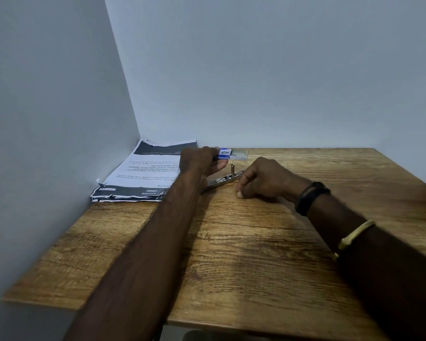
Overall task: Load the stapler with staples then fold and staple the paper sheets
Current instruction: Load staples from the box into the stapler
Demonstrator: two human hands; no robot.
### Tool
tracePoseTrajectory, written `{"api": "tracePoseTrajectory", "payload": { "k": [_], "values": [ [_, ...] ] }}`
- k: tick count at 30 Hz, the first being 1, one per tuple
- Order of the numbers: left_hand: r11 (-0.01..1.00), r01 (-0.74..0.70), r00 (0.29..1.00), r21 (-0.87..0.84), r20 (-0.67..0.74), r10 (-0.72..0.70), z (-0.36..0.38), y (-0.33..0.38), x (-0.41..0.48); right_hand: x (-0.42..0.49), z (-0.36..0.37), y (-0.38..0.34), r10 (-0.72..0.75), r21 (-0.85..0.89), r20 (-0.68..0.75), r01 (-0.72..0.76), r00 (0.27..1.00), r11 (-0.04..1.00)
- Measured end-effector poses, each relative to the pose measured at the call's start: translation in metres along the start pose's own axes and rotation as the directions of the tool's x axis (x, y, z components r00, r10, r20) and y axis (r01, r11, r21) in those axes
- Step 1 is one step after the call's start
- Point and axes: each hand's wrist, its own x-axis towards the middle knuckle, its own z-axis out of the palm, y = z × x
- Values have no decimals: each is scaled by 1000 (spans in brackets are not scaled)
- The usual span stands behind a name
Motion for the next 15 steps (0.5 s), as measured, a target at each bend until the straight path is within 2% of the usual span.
{"api": "tracePoseTrajectory", "payload": {
  "k": [4,7,10,13,15],
  "values": [
    [1000,-11,1000,7,4,11,0,1,-1,1,0,1,-11,-10,-13,10,1000,1000],
    [1000,-13,1000,23,-7,13,-2,0,0,-2,-6,4,-3,63,-81,8,997,998],
    [999,-14,1000,33,-23,14,-3,-1,1,-3,-18,10,30,138,-266,8,964,990],
    [998,-12,1000,56,-23,13,-1,-2,0,-3,-27,12,32,173,-469,56,883,983],
    [996,-5,1000,85,-18,7,2,-3,-1,-3,-29,8,-8,163,-550,116,835,980]
  ]
}}
